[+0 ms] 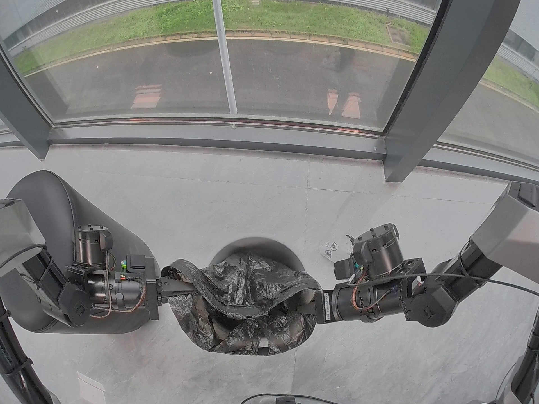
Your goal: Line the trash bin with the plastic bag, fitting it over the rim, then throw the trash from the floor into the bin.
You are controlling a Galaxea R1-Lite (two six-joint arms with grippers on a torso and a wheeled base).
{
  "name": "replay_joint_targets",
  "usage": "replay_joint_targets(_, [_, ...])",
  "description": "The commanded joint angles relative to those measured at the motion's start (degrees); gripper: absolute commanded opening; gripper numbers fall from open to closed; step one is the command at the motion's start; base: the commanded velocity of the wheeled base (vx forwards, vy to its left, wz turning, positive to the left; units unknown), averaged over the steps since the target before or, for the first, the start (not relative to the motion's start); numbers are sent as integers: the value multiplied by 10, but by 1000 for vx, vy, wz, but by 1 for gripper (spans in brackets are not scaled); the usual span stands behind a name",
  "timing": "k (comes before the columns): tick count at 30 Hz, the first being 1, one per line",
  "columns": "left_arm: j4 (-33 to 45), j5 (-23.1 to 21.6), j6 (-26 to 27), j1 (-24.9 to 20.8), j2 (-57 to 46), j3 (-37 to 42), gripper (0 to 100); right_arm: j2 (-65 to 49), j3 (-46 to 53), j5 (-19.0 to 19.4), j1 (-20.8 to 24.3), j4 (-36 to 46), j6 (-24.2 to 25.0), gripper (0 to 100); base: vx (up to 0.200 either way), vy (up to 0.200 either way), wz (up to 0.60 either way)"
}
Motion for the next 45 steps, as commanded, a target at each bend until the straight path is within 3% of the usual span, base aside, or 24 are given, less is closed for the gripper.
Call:
replay_joint_targets(1, [-1,1,4,-21,1,14,0,4,41,-6,6,-18,-4,0,0,0,0])
replay_joint_targets(10, [-1,4,25,-55,1,13,0,-1,99,-42,8,-47,-14,0,0,0,0])
replay_joint_targets(18, [-1,5,26,-53,5,9,0,4,114,-45,6,-81,-27,0,0,0,0])
replay_joint_targets(19, [-1,5,26,-52,3,9,0,3,117,-46,7,-82,-30,100,0,0,0])
replay_joint_targets(29, [-2,13,27,-57,-14,9,0,-81,167,-52,6,-90,-39,100,0,0,0])
replay_joint_targets(32, [-2,16,28,-57,-22,8,0,-117,170,-62,8,-89,-79,100,0,0,0])
replay_joint_targets(36, [-2,34,28,-57,-36,9,0,-130,144,-174,45,-80,-152,100,0,0,0])
replay_joint_targets(38, [-2,38,28,-56,-43,11,0,-116,112,-270,98,-64,-168,100,0,0,0])
replay_joint_targets(39, [-2,38,28,-55,-45,11,0,-107,104,-296,117,-59,-172,100,0,0,0])
replay_joint_targets(42, [-2,40,29,-55,-49,12,0,-74,73,-351,172,-54,-209,100,0,0,0])
replay_joint_targets(45, [-2,48,30,-57,-51,11,0,-53,55,-374,195,-55,-233,100,0,0,0])
